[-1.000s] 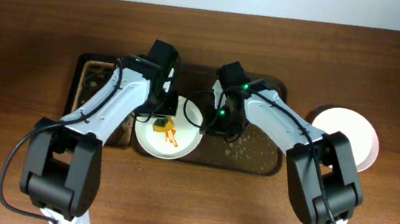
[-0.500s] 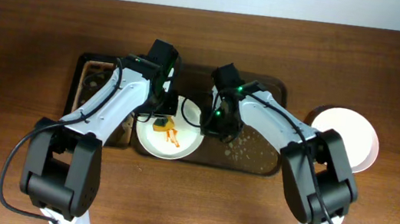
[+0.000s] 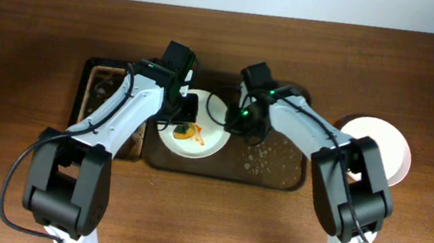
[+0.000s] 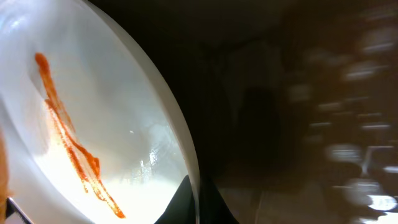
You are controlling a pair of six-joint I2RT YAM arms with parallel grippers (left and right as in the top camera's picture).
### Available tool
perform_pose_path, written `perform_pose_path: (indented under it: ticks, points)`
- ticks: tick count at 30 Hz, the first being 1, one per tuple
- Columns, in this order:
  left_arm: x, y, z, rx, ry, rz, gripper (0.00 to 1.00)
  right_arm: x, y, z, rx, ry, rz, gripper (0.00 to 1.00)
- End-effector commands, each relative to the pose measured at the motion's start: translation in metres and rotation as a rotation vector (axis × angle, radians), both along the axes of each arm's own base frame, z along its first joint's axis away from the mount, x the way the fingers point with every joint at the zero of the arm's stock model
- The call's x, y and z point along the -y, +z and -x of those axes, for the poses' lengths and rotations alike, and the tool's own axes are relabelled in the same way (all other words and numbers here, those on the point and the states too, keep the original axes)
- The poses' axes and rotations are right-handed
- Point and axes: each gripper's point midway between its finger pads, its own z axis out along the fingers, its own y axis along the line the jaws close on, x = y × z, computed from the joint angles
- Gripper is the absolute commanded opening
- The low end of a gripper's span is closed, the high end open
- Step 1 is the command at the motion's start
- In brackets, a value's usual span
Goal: Clean dirty plates on tray and stack at the side
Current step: 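Scrub the right-held plate with the sponge in the left gripper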
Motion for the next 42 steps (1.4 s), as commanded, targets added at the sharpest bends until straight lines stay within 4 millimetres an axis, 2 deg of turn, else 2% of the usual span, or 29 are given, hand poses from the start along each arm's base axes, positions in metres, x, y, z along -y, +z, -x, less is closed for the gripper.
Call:
perform_pose_path:
  ticks: [1, 5, 11, 16, 20, 23, 26, 31, 38, 40, 42]
  points:
    - [0.025, 0.005, 0.004, 0.002, 0.022, 0.105, 0.00, 0.011, -0.004, -0.003, -0.012, -0.025, 0.012, 0.04]
    - [0.045, -0.006, 0.004, 0.020, 0.048, 0.175, 0.00, 0.010, -0.004, -0.003, -0.012, -0.024, 0.012, 0.04]
    - [0.064, -0.019, 0.008, 0.051, 0.043, 0.227, 0.00, 0.010, -0.004, -0.003, -0.013, -0.024, 0.012, 0.04]
    - [0.072, -0.031, 0.014, 0.069, 0.021, 0.228, 0.00, 0.012, -0.004, 0.000, -0.026, -0.024, 0.018, 0.04]
    - [0.050, -0.047, 0.013, 0.087, 0.116, 0.126, 0.00, 0.012, -0.005, 0.001, -0.031, -0.024, 0.020, 0.04]
    - [0.046, -0.045, 0.004, 0.123, 0.148, 0.122, 0.00, 0.013, -0.005, 0.003, -0.038, -0.024, 0.023, 0.04]
    - [0.028, -0.046, -0.006, 0.171, 0.220, 0.041, 0.00, 0.013, -0.006, 0.004, -0.044, -0.024, 0.026, 0.04]
    - [0.011, -0.042, -0.018, 0.248, 0.262, -0.048, 0.00, 0.014, -0.006, 0.005, -0.047, -0.024, 0.027, 0.04]
    - [0.006, -0.030, -0.046, 0.373, 0.236, -0.055, 0.00, 0.014, -0.006, 0.005, -0.048, -0.024, 0.027, 0.04]
    - [0.001, -0.034, -0.041, 0.332, 0.226, -0.048, 0.00, 0.014, -0.006, 0.005, -0.048, -0.024, 0.027, 0.04]
    - [0.011, -0.035, -0.027, 0.255, 0.159, -0.001, 0.00, 0.014, -0.006, 0.005, -0.050, -0.024, 0.028, 0.04]
